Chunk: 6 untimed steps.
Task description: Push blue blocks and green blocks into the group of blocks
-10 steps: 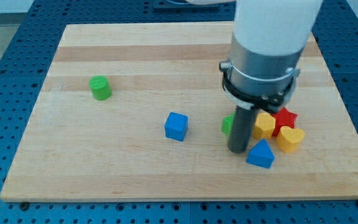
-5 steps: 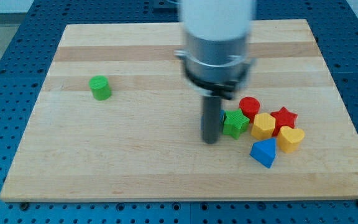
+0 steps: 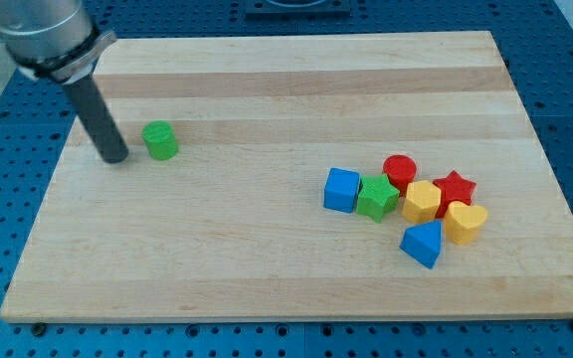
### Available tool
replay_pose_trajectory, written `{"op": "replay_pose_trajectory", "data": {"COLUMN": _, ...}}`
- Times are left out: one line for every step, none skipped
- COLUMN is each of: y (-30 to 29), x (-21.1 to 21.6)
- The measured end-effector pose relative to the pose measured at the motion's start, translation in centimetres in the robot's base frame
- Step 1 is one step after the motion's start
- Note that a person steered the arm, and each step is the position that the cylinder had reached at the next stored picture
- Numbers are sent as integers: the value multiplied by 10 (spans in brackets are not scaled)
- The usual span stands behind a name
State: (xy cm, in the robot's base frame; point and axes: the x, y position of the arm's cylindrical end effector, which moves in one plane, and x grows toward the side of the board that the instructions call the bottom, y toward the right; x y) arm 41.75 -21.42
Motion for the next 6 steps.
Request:
{"op": "replay_pose_trajectory", "data": {"y": 78, "x": -1}}
{"op": "replay_pose_trajectory", "data": {"y": 86, "x": -25}}
{"op": "replay_pose_trajectory", "data": {"y": 77, "x": -67}}
{"op": "replay_pose_trajectory", "data": {"y": 130, "x": -65}}
{"op": "replay_pose_trajectory", "data": {"y": 149, "x": -28}}
{"op": "replay_pose_trajectory", "data": {"y": 163, "x": 2}}
